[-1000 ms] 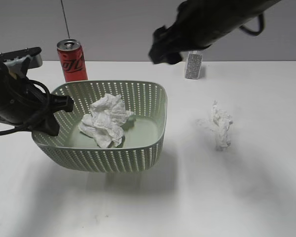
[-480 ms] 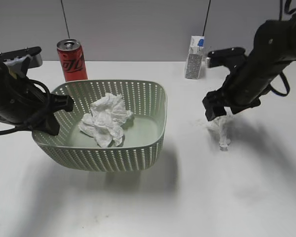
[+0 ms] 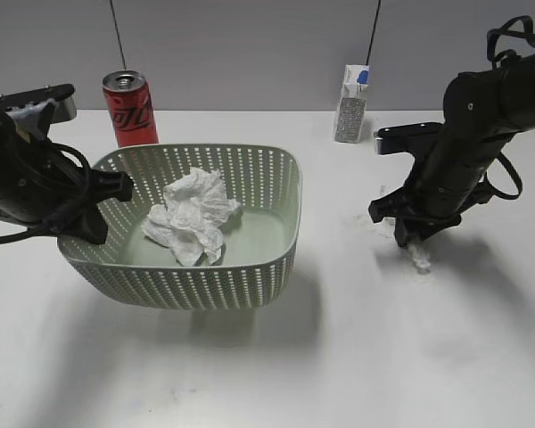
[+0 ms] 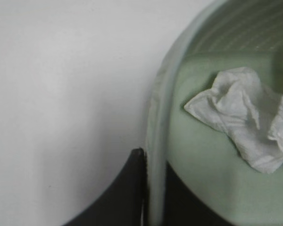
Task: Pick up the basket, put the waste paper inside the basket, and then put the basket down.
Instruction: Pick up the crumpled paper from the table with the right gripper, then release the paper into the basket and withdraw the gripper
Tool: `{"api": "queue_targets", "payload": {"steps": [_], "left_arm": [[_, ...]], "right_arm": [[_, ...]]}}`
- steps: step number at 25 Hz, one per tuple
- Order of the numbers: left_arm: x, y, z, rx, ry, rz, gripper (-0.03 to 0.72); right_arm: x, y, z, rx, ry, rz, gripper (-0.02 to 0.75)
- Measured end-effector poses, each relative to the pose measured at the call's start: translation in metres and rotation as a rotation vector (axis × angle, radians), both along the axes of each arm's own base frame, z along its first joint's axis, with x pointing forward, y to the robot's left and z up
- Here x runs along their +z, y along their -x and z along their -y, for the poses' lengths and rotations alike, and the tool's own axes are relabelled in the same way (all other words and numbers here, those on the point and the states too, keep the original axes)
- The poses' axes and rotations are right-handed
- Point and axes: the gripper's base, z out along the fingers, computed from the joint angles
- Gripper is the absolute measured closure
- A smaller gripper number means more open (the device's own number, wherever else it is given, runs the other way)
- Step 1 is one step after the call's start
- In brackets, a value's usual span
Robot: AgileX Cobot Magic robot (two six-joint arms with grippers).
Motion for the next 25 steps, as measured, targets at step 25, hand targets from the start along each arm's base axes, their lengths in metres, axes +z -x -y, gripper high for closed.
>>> {"api": "queue_targets", "payload": {"steps": [25], "left_arm": [[0.0, 0.0, -0.001, -0.007, -0.009, 0.005, 0.683]], "right_arm": [[0.148, 0.07, -0.178, 0.614, -0.413, 0.268, 0.465]]}}
